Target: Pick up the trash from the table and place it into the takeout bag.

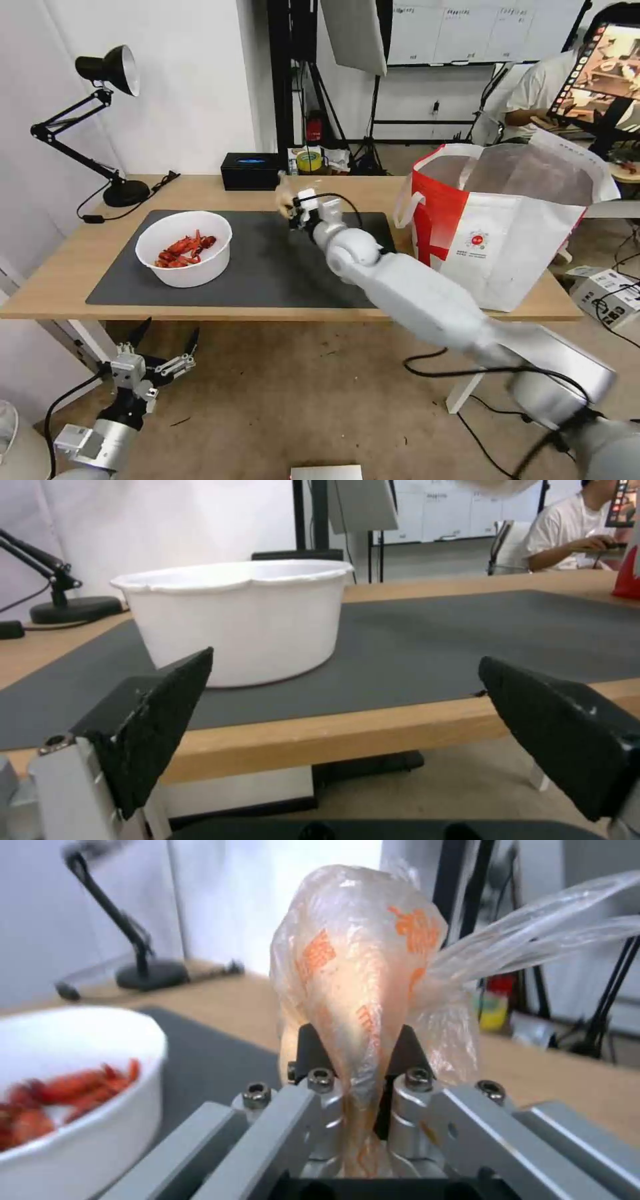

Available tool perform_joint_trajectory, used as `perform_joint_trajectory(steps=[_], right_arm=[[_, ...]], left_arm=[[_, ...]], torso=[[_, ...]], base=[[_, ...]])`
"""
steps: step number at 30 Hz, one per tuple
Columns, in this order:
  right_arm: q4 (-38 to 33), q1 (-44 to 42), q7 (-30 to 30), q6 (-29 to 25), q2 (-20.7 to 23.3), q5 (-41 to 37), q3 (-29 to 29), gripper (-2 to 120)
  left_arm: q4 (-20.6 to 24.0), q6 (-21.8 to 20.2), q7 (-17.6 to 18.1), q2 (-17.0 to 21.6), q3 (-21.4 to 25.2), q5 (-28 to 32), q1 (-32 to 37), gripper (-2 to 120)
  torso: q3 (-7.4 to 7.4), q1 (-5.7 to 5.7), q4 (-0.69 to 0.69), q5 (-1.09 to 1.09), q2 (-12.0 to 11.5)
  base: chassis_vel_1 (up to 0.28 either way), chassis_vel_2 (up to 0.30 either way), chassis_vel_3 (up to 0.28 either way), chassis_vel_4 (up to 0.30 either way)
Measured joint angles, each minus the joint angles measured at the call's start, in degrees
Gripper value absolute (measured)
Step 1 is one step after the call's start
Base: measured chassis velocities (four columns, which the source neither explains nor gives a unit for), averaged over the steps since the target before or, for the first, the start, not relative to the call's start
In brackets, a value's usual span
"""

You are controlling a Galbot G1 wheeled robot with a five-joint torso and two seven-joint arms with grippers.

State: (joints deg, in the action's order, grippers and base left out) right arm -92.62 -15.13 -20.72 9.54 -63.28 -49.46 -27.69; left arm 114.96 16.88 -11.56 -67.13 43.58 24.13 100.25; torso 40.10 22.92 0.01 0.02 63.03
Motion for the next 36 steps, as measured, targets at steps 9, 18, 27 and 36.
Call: perform_joint_trajectory(steps=[9,18,27,36], right_arm=[[-23.7,-16.3,-7.3,-13.6,22.2,7.0,20.9,3],[-23.2,-19.0,-10.4,-12.3,27.1,5.0,28.5,3],[-19.7,-19.1,-12.1,-9.1,31.0,-2.0,29.6,3],[-20.9,-19.9,-14.3,-4.0,32.5,-5.5,30.3,21]], left_arm=[[1.2,-0.2,1.4,-0.8,-2.4,-1.7,0.1,100],[2.0,-0.2,1.4,-1.3,-2.9,-2.4,0.5,100],[2.4,0.1,1.4,-1.1,-3.4,-2.6,0.7,100],[2.4,0.0,1.4,-0.7,-3.5,-2.5,0.8,100]], torso=[[-0.01,-0.01,-0.02,0.00,0.0],[0.00,-0.01,-0.01,0.00,0.0],[0.00,0.00,-0.01,-0.01,0.0],[0.00,0.00,0.00,-0.02,0.0]], base=[[0.000,0.000,0.000,0.000],[0.000,0.000,0.000,0.000],[0.000,0.000,0.000,0.000],[0.000,0.000,0.000,0.000]])
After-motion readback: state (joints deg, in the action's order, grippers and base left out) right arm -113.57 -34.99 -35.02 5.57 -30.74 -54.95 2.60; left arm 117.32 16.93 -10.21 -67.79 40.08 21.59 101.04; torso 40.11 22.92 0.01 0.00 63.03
